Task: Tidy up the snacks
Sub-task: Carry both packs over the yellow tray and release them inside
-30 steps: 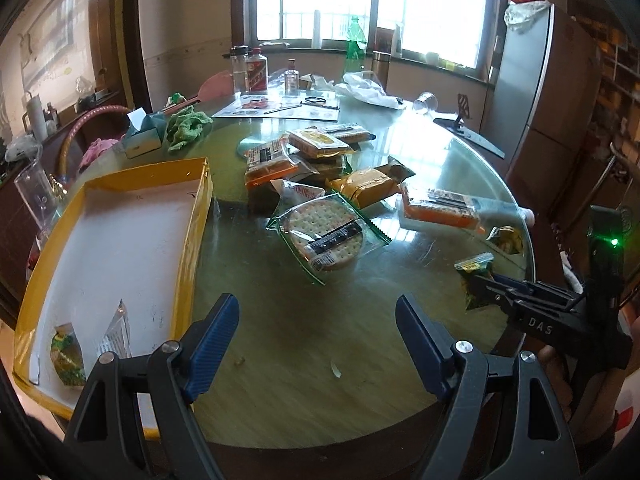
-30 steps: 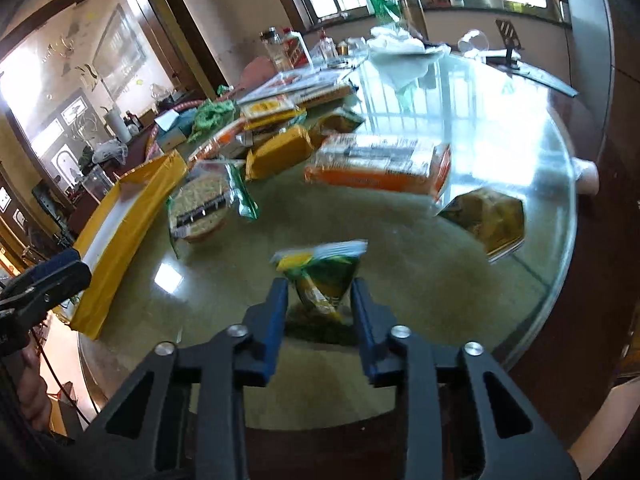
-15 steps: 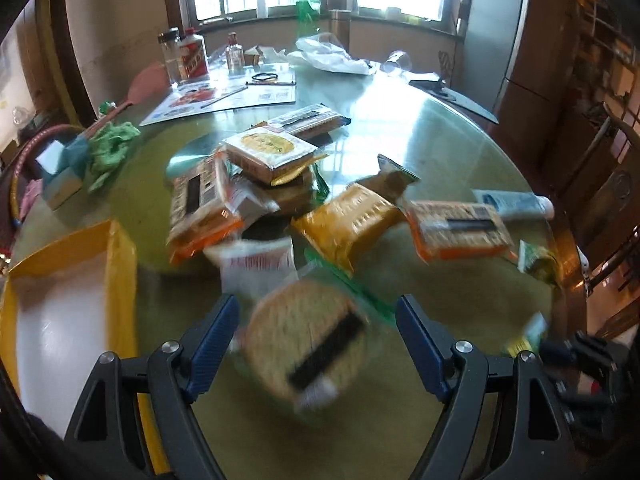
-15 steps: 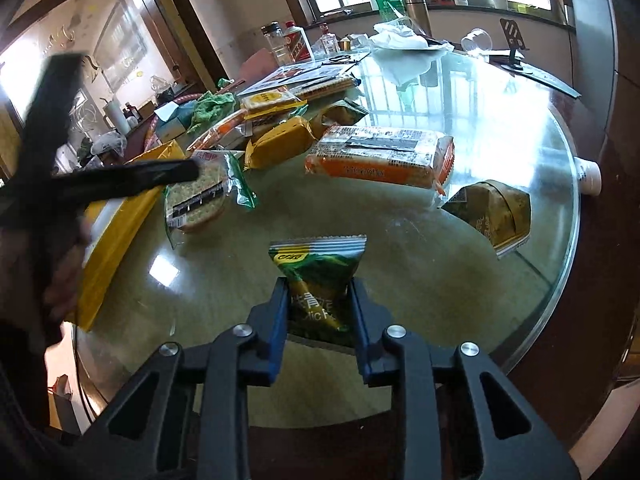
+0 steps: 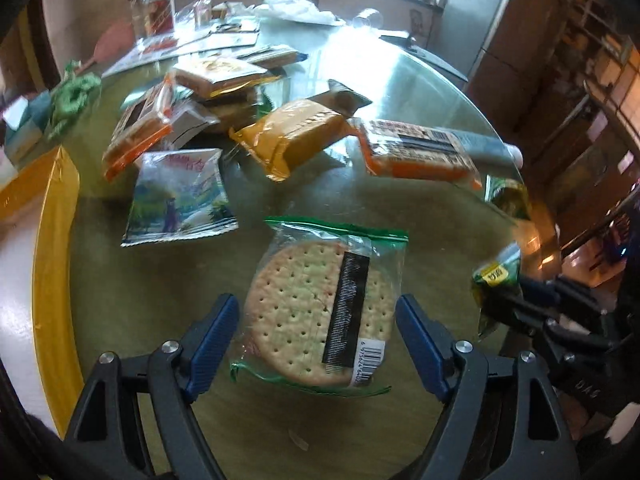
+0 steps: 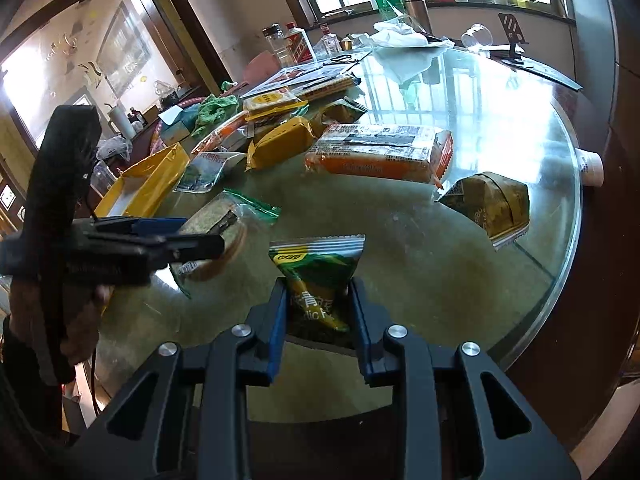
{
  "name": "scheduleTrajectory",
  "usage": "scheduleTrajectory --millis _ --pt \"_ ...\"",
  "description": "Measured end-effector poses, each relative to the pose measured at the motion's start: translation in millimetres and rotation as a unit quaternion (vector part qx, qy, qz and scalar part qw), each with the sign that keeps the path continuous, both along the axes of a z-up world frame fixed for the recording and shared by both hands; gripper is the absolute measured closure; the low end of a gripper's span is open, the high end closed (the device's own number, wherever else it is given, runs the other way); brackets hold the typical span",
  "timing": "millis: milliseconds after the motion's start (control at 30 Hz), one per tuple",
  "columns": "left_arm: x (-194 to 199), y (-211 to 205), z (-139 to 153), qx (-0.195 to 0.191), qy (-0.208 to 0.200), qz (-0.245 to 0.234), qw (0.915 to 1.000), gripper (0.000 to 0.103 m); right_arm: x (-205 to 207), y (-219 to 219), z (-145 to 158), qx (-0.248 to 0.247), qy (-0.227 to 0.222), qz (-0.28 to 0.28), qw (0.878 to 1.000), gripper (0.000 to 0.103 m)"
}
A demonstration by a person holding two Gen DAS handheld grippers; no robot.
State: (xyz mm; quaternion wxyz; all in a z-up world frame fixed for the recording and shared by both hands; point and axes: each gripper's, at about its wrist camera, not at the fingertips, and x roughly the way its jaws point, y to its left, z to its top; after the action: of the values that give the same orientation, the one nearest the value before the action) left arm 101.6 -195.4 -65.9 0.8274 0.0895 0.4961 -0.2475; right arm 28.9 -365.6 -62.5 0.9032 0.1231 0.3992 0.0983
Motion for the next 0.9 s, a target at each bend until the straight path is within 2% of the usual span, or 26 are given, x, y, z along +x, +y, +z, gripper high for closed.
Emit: scheduleTrajectory --millis 167,300,533,600,700,900 --pt "-2 -8 -4 0.026 -0.015 0.004 0.9996 0.022 -3 0 0 0.003 0.001 -0.006 1.0 0.071" --pt "-1 -2 -6 0.013 -0.021 0.02 0.9995 0.022 -4 -2 -1 0.008 0.002 -0.011 1.0 0.071" --pt "-6 -5 -8 0.035 -0.039 0.018 0.9985 0.023 -4 -1 -1 0.009 0.004 -0.023 1.0 0.071" --pt "-8 -5 -7 0.037 -0.04 0.017 0.9984 0.027 -4 1 0 0.001 0.006 -0.026 1.0 0.071" --pt "-12 -1 -6 0.042 -0.051 0.028 0.9974 0.027 -6 2 0 -0.004 0.005 -0.026 1.0 0.071" --pt "-30 19 12 0.006 -0.076 0.052 0.9958 0.027 -10 1 3 -0.001 -0.002 -0.032 0.999 0.075"
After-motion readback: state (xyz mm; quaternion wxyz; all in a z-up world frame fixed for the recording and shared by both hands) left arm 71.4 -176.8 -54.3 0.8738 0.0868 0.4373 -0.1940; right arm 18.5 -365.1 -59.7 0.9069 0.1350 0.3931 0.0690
